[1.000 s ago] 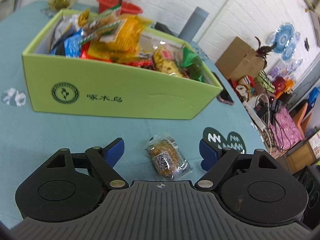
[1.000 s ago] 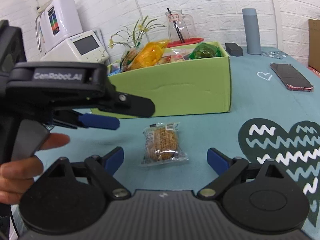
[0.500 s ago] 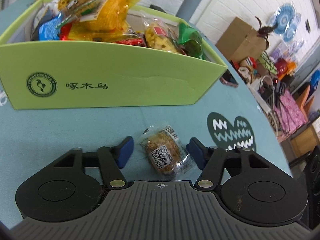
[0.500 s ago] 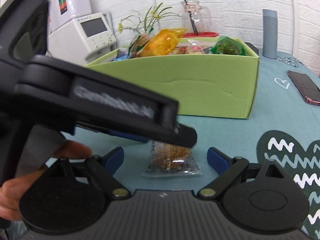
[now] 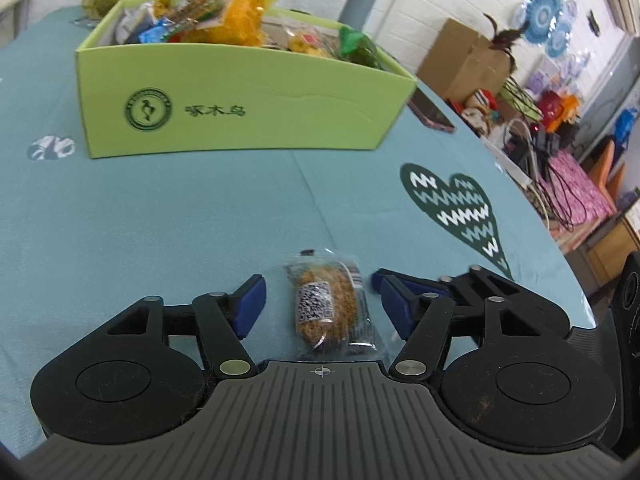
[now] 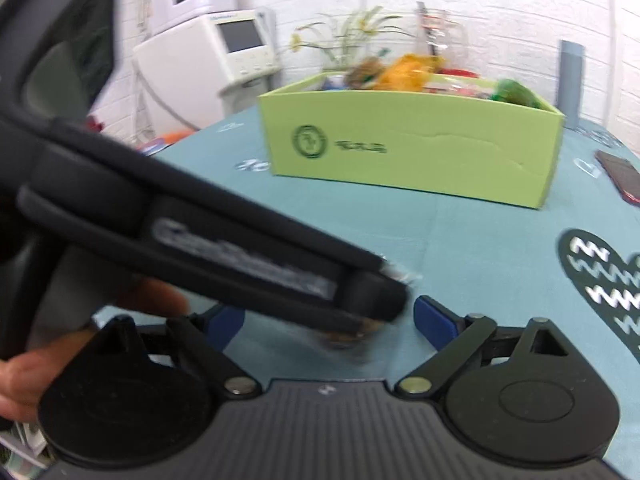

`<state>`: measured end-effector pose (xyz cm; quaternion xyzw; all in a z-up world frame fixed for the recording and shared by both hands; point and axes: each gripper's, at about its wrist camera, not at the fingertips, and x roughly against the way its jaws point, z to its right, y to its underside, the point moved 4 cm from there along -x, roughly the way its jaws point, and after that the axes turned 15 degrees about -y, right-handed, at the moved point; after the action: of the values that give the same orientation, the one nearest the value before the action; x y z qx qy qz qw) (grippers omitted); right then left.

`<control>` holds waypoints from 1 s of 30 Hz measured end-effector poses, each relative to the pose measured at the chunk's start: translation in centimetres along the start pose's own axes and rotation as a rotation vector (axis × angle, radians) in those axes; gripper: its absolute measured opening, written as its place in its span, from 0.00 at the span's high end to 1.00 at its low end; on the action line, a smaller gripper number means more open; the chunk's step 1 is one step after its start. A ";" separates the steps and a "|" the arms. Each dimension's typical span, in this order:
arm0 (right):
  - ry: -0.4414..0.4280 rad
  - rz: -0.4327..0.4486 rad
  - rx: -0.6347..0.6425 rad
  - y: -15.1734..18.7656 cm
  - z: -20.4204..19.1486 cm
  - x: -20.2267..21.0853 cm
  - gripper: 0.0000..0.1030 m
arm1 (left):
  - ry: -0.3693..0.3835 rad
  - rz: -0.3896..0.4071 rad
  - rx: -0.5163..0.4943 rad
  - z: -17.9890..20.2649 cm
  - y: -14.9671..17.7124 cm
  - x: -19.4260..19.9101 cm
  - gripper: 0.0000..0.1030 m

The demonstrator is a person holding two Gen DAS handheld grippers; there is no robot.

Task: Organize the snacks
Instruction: 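Carry the clear cookie packet into the box and open the left gripper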

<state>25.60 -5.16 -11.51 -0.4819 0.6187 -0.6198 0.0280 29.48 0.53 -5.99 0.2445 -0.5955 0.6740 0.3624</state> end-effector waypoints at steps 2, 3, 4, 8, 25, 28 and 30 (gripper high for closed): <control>-0.003 -0.014 0.002 0.3 0.1 0.0 0.09 | 0.023 -0.023 0.016 -0.2 0.1 -0.4 0.54; 0.000 -0.012 0.011 0.3 0.0 0.1 0.13 | 0.031 -0.019 0.021 -0.2 0.2 -0.5 0.55; -0.008 -0.010 0.029 0.3 -0.3 0.1 0.25 | 0.024 -0.011 0.013 -0.1 0.4 -0.5 0.57; -0.012 -0.014 0.057 0.0 -1.1 -0.3 0.29 | 0.019 -0.015 0.009 0.4 0.5 -0.5 0.89; 0.048 0.196 0.200 -19.3 9.8 -2.0 0.26 | 0.058 0.236 0.036 2.1 -21.6 -3.1 0.90; 0.016 0.139 0.152 -19.4 12.6 -5.3 0.26 | 0.036 0.167 0.062 0.8 -22.6 -7.0 0.90; -0.008 0.106 0.118 -18.9 13.7 -7.2 0.27 | 0.007 0.127 0.057 0.3 -22.0 -9.2 0.88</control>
<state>48.70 -6.33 -3.68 -0.4487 0.6056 -0.6508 0.0916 52.33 -0.93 0.81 0.2141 -0.5890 0.7133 0.3138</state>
